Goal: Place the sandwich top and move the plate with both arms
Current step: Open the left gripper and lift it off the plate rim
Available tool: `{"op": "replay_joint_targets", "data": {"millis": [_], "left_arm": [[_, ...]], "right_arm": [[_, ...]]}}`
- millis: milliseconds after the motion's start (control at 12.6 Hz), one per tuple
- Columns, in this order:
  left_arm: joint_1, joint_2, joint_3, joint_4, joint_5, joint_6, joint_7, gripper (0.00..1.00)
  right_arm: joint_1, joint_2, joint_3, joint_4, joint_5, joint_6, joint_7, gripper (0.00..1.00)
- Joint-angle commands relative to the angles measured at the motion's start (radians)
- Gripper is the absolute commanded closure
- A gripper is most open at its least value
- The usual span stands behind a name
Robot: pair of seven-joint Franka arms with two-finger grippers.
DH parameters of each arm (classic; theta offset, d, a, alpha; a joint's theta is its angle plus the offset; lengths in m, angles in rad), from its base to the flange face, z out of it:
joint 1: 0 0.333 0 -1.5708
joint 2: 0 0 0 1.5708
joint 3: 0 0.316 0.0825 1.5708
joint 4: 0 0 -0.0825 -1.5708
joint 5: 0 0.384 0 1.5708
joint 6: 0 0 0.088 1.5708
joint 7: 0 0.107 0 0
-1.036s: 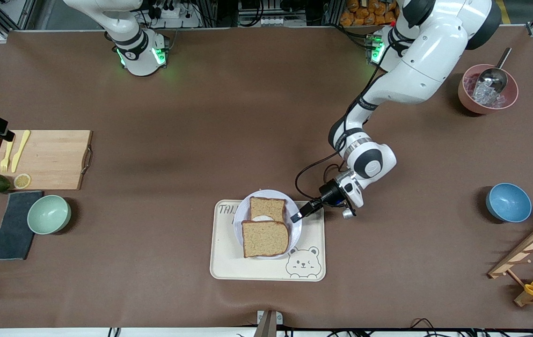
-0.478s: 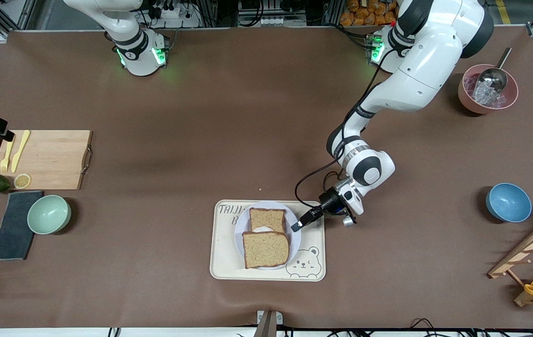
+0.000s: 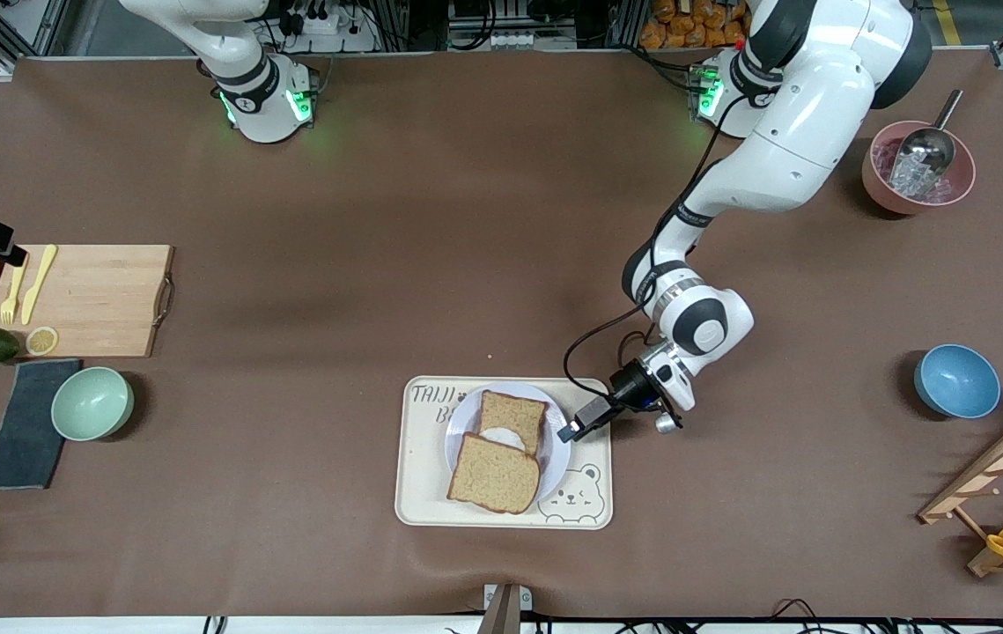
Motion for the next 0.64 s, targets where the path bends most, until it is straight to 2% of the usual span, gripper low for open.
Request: {"op": "replay_joint_targets", "data": {"millis": [0, 159, 398, 558], "left_arm": [[0.003, -0.040, 0.000, -0.001, 0.052, 0.098, -0.005, 0.00], [0.001, -0.062, 0.000, 0.000, 0.100, 0.162, -0.038, 0.00], [0.006, -0.100, 0.000, -0.009, 0.247, 0.229, -0.181, 0.00], [0.009, -0.142, 0.000, -0.055, 0.302, 0.262, -0.195, 0.00]], "right_arm": [[-0.017, 0.014, 0.008, 0.024, 0.021, -0.008, 0.011, 0.00], [-0.017, 0.014, 0.008, 0.025, 0.021, -0.008, 0.011, 0.00], [-0.017, 0.014, 0.008, 0.024, 0.021, -0.010, 0.011, 0.00], [-0.020, 0.014, 0.008, 0.023, 0.026, -0.010, 0.011, 0.00]]}}
